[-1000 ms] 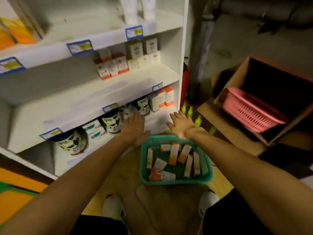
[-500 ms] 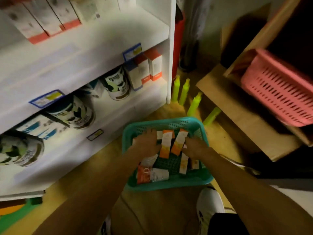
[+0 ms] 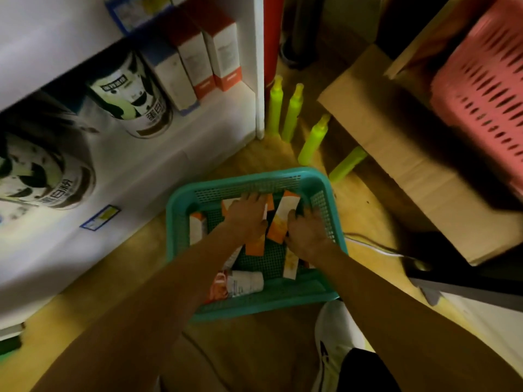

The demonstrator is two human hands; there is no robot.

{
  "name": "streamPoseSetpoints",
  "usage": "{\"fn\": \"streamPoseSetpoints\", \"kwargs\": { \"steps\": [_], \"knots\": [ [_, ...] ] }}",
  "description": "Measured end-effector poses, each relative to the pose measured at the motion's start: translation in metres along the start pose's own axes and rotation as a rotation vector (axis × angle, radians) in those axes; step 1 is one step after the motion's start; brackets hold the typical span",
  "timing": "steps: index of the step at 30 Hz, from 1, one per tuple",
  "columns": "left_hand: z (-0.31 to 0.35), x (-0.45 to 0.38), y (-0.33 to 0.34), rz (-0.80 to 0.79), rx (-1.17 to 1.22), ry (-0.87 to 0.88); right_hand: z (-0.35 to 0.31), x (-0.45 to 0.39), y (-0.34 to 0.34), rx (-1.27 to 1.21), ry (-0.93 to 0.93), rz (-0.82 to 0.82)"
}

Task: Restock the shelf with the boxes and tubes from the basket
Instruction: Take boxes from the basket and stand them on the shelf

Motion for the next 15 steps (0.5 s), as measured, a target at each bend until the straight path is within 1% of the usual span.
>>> {"fn": "streamPoseSetpoints", "kwargs": {
  "steps": [3, 6, 9, 11, 13, 15],
  "knots": [
    [-0.001, -0.001, 0.005, -0.065, -0.052, -0.022, 0.002, 0.005, 0.001, -0.119, -0.010, 0.072],
    [-0.003, 0.009, 0.015, -0.145, -0.050, -0.030, 0.008, 0.013, -0.002, -0.206, -0.046, 0.128],
    [-0.004, 0.020, 0.026, -0.124, -0.009, -0.034, 0.009, 0.020, -0.005, -0.316, -0.071, 0.144],
    [-0.002, 0.026, 0.029, -0.092, 0.040, -0.073, 0.008, 0.028, -0.003, -0.465, -0.009, 0.130],
    [-0.001, 0.029, 0.031, -0.071, 0.080, -0.105, 0.006, 0.032, 0.000, -0.622, 0.093, 0.136],
    [-0.001, 0.030, 0.032, -0.070, 0.118, -0.121, 0.007, 0.032, 0.003, -0.721, 0.183, 0.134]
  ]
}}
Point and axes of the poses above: each hand's wrist, its own x-axis away from the middle knuckle, its own y-axis out of the palm, z = x × y, the point moved 1 cm from there along -x, towards the middle knuckle, and after that the axes turned 11 degrees about z, right-handed, at the moved point
